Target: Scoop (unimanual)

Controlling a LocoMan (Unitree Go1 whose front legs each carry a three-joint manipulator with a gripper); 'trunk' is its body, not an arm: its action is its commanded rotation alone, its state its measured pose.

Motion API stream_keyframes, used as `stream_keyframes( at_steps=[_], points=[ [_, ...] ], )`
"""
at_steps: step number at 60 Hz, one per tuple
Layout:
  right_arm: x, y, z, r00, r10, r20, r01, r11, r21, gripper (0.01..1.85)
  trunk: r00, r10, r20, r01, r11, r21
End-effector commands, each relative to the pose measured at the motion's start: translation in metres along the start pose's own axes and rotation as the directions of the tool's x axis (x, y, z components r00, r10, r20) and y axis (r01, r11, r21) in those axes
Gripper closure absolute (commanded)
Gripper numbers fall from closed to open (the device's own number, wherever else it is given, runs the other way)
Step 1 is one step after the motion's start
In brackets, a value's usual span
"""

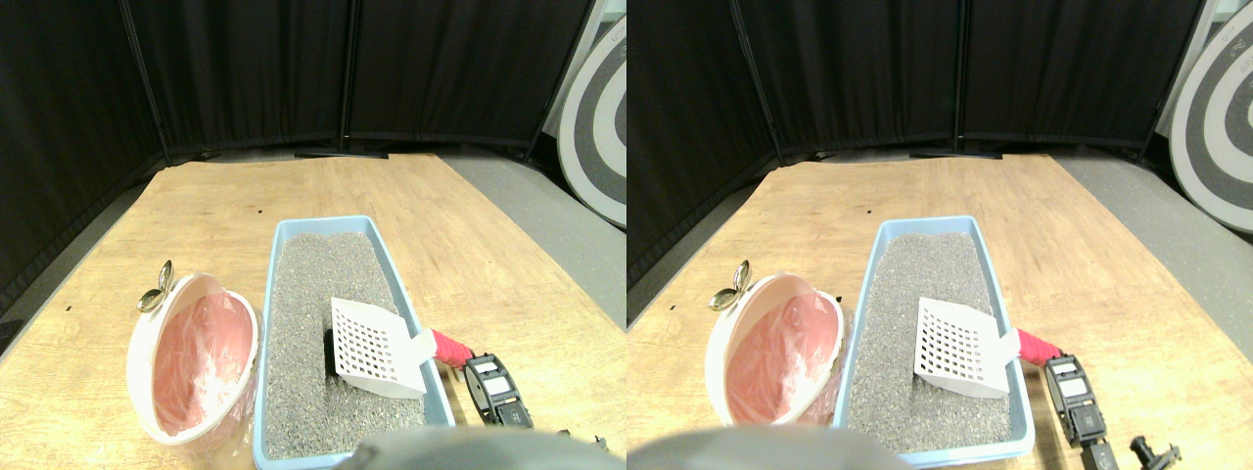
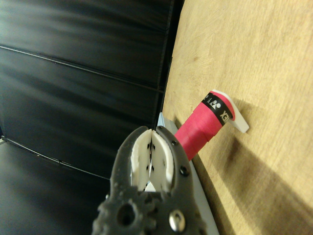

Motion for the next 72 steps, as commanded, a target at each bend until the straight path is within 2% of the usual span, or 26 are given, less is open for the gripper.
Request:
stream_keyframes(
  at_steps=[1, 18, 29, 32, 37, 42, 48, 56, 72],
  points=[
    [0.0, 0.0, 0.008, 0.999, -0.009, 0.036, 0.01, 1.0, -0.013, 1.42, 1.0, 0.006, 0.002, -0.006, 1.0, -0.002],
    [-0.013, 0.007, 0.016, 0.998, 0.007, 0.056, -0.006, 1.0, -0.022, 1.41, 0.9999, 0.0, 0.013, 0.001, 1.0, -0.009],
    [-0.018, 0.009, 0.019, 0.996, 0.024, 0.082, -0.025, 1.0, 0.011, 1.41, 1.0, -0.004, 0.009, 0.004, 0.9999, -0.016],
    [-0.019, 0.008, 0.019, 0.996, 0.026, 0.088, -0.032, 0.997, 0.068, 1.38, 0.9999, -0.004, 0.013, 0.004, 0.9998, -0.019],
    [-0.019, 0.008, 0.019, 0.993, 0.038, 0.111, -0.056, 0.985, 0.163, 1.26, 0.9999, -0.006, 0.01, 0.006, 0.9997, -0.022],
    [-0.018, 0.007, 0.018, 0.993, 0.028, 0.113, -0.048, 0.983, 0.179, 1.15, 1.0, -0.008, 0.004, 0.008, 0.9996, -0.025],
    [-0.015, 0.005, 0.017, 0.994, 0.04, 0.103, -0.063, 0.971, 0.232, 1.03, 1.0, -0.009, 0.003, 0.009, 0.9996, -0.028],
    [-0.01, 0.004, 0.013, 0.997, 0.025, 0.068, -0.044, 0.954, 0.297, 0.93, 1.0, -0.01, 0.002, 0.01, 0.9994, -0.033],
    [0.005, 0.005, 0.005, 1.0, 0.01, 0.007, -0.012, 0.932, 0.362, 0.93, 0.9999, -0.008, -0.008, 0.007, 0.9988, -0.048]
  ],
)
